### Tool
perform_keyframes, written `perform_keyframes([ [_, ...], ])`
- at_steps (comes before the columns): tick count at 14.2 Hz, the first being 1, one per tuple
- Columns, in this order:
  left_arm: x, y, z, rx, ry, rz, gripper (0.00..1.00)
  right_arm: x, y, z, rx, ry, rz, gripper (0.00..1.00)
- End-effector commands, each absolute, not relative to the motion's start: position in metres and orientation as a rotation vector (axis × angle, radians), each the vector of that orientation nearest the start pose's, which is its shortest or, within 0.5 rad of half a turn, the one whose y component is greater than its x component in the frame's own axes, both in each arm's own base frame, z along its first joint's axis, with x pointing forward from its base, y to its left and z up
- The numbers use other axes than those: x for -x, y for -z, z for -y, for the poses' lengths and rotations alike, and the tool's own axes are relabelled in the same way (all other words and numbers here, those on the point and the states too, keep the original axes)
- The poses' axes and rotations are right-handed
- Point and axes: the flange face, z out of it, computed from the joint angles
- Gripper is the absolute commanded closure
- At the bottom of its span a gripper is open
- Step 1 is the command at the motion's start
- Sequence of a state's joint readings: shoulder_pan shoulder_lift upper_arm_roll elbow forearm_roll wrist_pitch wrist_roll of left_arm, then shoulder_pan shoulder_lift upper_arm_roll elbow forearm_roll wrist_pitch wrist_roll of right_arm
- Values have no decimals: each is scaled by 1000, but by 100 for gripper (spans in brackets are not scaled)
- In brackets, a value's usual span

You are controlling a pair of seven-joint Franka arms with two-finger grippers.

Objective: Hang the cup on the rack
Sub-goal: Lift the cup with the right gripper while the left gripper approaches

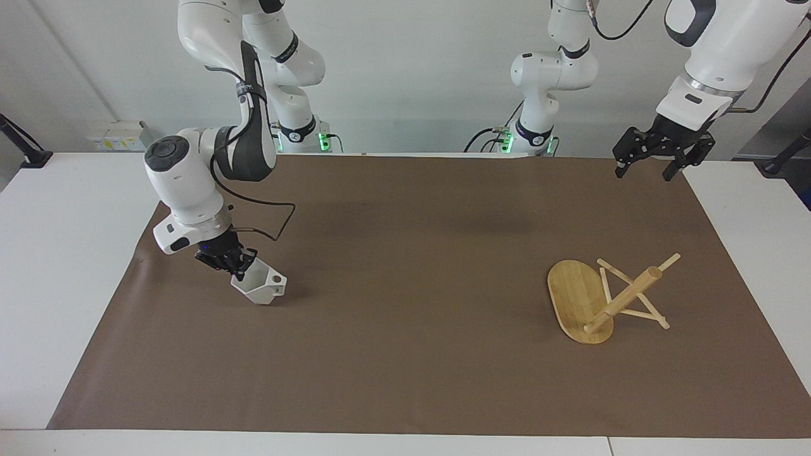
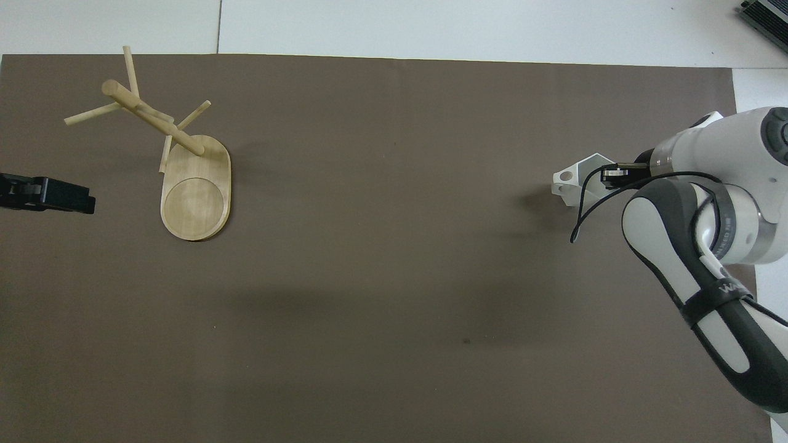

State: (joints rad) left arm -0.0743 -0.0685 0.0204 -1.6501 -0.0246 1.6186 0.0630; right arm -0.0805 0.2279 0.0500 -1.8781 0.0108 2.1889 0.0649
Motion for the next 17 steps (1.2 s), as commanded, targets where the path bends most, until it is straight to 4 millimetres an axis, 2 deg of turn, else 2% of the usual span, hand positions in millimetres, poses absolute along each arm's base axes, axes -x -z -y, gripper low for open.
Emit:
perform_keyframes([
  [1, -530, -632, 30, 3154, 63, -176, 0, -621, -419, 18, 3111, 76, -161, 100],
  [5, -526, -626, 22, 3175, 37, -135, 0, -619, -448, 18, 3113, -5, -153, 100],
  [8, -517, -614, 33, 3184, -10, -29, 0, -614, -469, 17, 3114, -57, -149, 100],
  [12, -508, -610, 37, 3182, -68, 7, 0, -602, -500, 16, 3118, -77, -144, 100],
  [13, -497, -601, 47, 3174, -110, 39, 0, -597, -508, 16, 3120, -82, -146, 100],
  [15, -486, -588, 60, 3158, -119, 218, 0, -588, -527, 12, 3119, -108, -135, 100],
  [17, -478, -585, 76, 3203, -174, 308, 0, -583, -538, -11, 3109, -121, -96, 100],
])
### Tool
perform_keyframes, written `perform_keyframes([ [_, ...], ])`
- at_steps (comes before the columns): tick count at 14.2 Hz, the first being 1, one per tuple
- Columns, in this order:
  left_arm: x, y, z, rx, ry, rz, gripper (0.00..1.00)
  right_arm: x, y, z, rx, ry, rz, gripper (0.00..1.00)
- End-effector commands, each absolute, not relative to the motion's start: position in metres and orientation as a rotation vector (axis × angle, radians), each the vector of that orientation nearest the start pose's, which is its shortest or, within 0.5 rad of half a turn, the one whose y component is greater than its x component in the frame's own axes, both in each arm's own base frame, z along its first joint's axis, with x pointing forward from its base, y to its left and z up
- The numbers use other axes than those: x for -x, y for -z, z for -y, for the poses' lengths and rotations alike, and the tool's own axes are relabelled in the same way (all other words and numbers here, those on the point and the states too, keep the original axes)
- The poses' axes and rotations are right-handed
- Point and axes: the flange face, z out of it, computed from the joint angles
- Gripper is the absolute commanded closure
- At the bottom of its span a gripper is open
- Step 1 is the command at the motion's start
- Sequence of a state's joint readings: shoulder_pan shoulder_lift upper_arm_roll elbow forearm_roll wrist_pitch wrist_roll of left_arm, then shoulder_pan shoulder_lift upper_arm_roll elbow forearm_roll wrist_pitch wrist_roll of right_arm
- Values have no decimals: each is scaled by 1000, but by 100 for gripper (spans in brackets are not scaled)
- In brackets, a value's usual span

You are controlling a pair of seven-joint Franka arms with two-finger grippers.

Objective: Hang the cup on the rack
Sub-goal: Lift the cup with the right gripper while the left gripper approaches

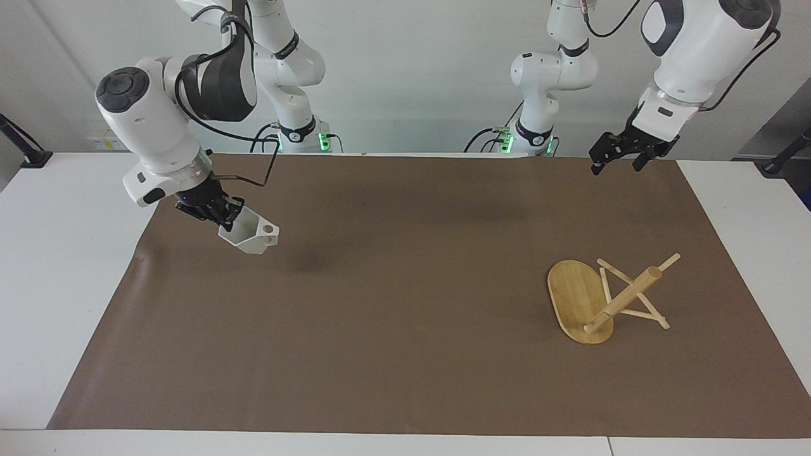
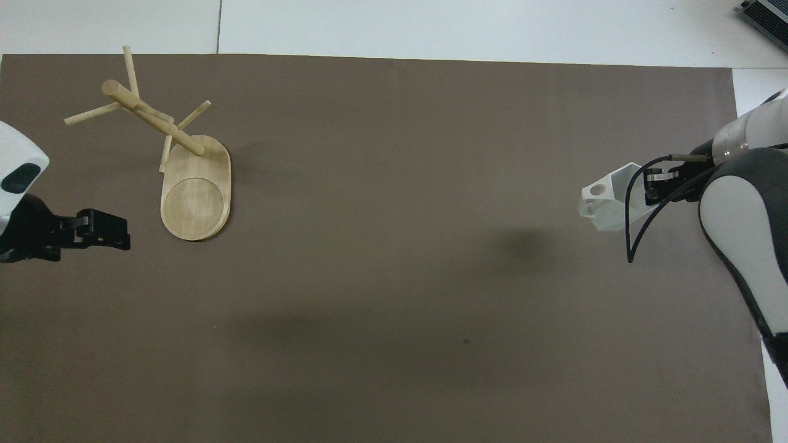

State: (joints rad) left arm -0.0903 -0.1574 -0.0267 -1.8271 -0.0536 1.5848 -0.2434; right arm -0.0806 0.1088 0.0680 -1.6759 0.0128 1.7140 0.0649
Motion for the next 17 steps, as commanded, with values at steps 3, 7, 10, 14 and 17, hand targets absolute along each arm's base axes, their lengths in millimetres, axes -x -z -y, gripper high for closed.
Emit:
perform_keyframes([
  [3, -467, -581, 79, 3228, -323, 642, 0, -573, -551, -36, 3096, -136, -88, 100],
  [7, -471, -578, 90, 3151, -529, 1299, 0, -567, -556, -67, 2860, -176, -173, 100],
  [10, -478, -578, 89, 2976, -698, 1800, 0, -560, -560, -119, 2801, -179, -117, 100],
  [14, -494, -591, 105, 2702, -864, 2349, 0, -547, -564, -180, 2785, -162, -119, 100],
  [17, -498, -584, 136, 2600, -903, 2539, 0, -536, -564, -230, 2742, -125, -205, 100],
])
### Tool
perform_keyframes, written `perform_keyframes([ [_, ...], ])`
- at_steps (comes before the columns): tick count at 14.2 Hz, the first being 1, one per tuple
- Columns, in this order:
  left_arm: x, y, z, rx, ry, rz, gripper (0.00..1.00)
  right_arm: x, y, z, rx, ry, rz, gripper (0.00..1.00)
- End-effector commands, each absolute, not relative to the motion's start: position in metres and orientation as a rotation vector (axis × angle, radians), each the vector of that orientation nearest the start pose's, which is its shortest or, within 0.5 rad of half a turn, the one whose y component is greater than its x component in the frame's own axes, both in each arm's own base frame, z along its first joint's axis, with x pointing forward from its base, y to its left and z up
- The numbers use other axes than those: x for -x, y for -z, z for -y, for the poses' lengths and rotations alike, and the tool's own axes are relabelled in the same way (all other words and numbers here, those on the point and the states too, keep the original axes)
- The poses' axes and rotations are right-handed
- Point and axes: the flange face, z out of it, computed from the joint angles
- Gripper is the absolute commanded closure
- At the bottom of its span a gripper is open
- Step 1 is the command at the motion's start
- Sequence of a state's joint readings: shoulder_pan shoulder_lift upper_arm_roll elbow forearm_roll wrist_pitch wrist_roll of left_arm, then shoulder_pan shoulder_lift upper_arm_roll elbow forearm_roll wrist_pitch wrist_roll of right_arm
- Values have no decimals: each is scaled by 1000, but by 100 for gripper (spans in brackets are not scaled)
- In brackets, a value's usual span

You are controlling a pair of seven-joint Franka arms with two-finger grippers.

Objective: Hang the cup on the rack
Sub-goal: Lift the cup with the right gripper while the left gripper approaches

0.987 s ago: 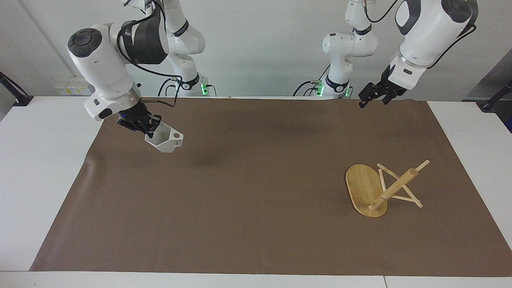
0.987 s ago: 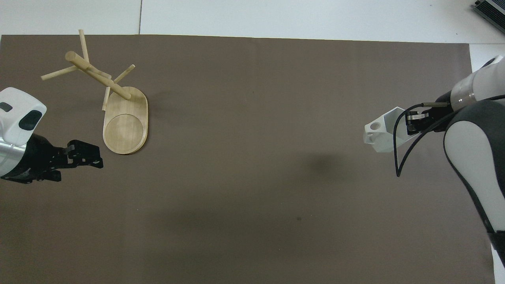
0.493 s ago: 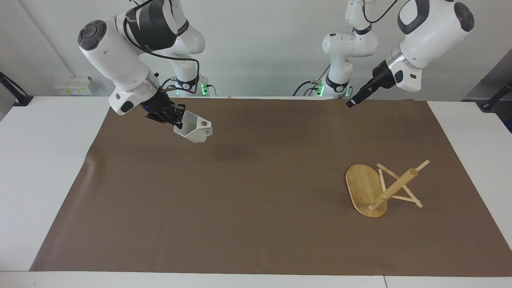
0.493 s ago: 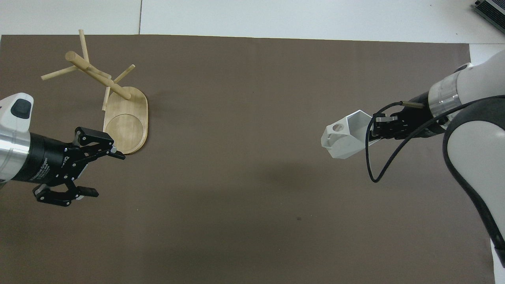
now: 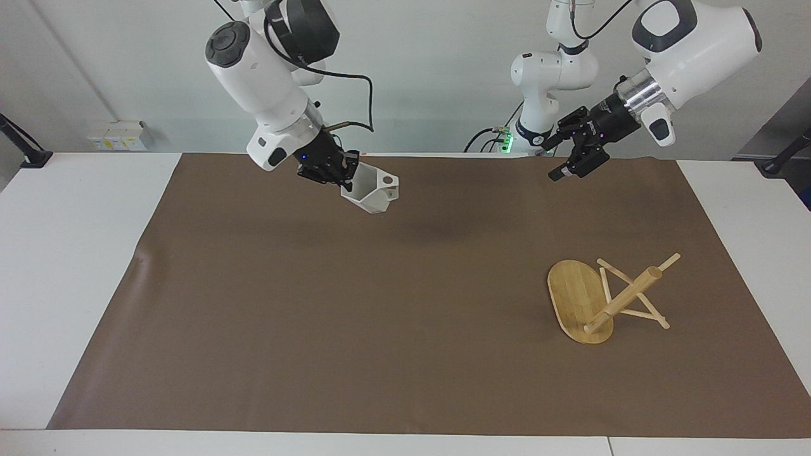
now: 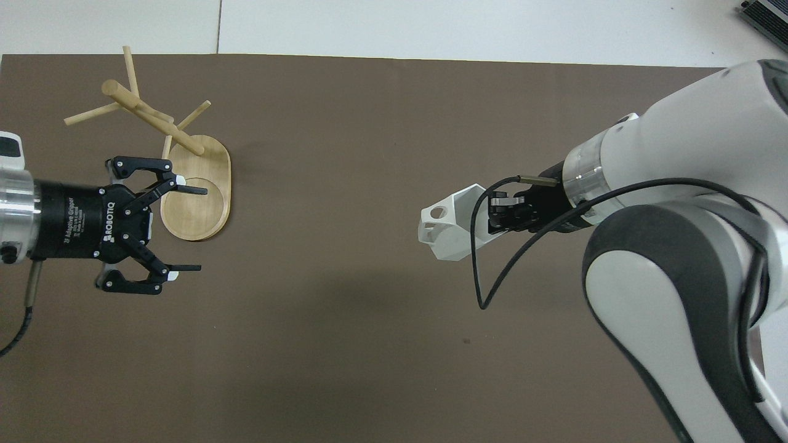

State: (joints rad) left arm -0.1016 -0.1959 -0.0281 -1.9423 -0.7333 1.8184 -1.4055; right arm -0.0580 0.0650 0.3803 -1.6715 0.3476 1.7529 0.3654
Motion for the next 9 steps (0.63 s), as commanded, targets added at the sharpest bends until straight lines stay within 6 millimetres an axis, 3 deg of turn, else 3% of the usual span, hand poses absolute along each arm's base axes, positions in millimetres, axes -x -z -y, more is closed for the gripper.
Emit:
perform_keyframes([
  [1, -502, -580, 138, -1676, 647, -1737, 0, -530, -565, -246, 2736, -104, -209, 100],
  [3, -508, -564, 142, -1578, 737, -1790, 0, -519, -563, -269, 2707, -87, -218, 100],
  [9, -497, -528, 147, -1598, 906, -1824, 0, -513, -564, -293, 2518, -135, -353, 100],
])
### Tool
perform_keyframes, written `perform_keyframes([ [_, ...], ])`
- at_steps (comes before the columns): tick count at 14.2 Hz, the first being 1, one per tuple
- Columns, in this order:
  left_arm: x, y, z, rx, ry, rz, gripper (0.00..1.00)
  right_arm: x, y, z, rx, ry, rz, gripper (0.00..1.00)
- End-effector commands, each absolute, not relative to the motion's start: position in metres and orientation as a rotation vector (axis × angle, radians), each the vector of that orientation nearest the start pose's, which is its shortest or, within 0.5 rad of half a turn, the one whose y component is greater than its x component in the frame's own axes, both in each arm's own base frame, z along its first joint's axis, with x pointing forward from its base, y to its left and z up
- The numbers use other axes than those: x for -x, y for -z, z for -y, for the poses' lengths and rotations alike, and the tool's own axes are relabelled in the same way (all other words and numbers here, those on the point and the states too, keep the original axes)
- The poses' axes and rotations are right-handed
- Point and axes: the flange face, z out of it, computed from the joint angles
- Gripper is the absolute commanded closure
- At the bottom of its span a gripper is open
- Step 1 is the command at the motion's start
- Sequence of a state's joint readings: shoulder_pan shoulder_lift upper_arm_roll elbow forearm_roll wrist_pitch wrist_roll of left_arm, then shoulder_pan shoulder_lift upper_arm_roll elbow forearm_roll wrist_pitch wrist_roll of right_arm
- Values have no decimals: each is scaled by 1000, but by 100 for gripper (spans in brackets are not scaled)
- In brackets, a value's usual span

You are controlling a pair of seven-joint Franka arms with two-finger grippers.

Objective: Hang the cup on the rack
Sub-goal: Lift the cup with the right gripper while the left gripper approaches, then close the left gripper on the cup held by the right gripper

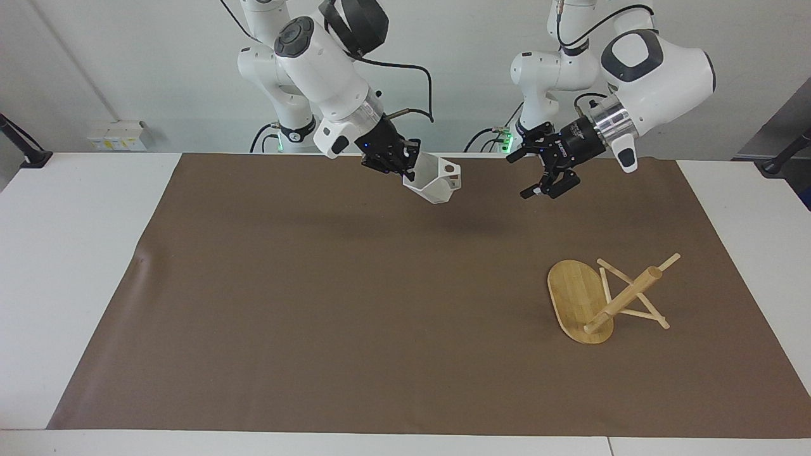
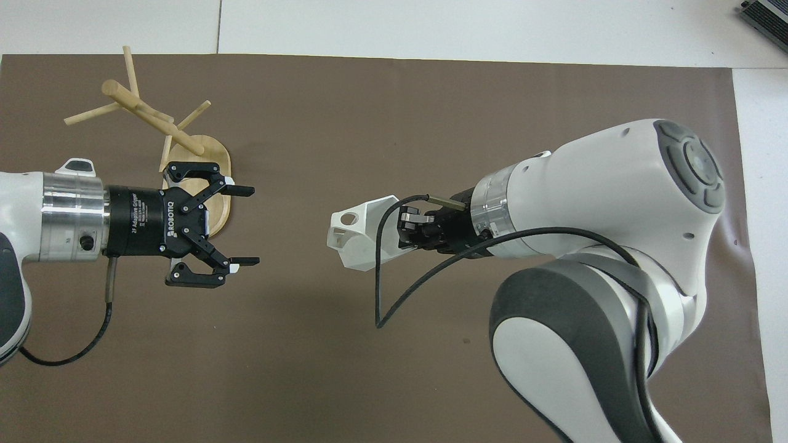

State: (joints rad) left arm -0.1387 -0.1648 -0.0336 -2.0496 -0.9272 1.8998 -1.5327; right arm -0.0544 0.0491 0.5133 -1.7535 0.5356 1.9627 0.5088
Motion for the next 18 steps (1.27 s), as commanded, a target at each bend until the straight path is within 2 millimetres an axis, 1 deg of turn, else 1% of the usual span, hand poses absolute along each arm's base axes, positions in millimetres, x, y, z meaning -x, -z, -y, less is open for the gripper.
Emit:
perform_keyframes([
  [1, -499, -516, 150, -1606, 930, -1836, 0, -512, -565, -298, 2486, -142, -383, 100],
  [2, -499, -516, 154, -1612, 938, -1831, 0, -511, -565, -304, 2453, -157, -408, 100],
  [4, -497, -515, 158, -1616, 958, -1829, 0, -512, -566, -309, 2359, -169, -481, 100],
  [6, -491, -516, 161, -1621, 1023, -1815, 0, -506, -564, -326, 2310, -149, -539, 100],
  [7, -491, -520, 156, -1616, 1063, -1817, 0, -506, -563, -330, 2292, -133, -570, 100],
  [8, -494, -527, 145, -1585, 1088, -1818, 0, -502, -562, -338, 2288, -135, -569, 100],
  [9, -499, -531, 131, -1528, 1109, -1845, 0, -500, -560, -340, 2289, -135, -572, 100],
  [10, -501, -533, 131, -1507, 1118, -1853, 0, -498, -557, -342, 2293, -140, -570, 100],
  [15, -511, -525, 118, -1437, 1067, -1896, 0, -497, -555, -345, 2293, -149, -567, 100],
  [16, -515, -518, 118, -1425, 1053, -1909, 0, -497, -554, -345, 2293, -152, -574, 100],
  [18, -515, -516, 127, -1439, 1038, -1903, 0, -497, -554, -345, 2292, -153, -576, 100],
])
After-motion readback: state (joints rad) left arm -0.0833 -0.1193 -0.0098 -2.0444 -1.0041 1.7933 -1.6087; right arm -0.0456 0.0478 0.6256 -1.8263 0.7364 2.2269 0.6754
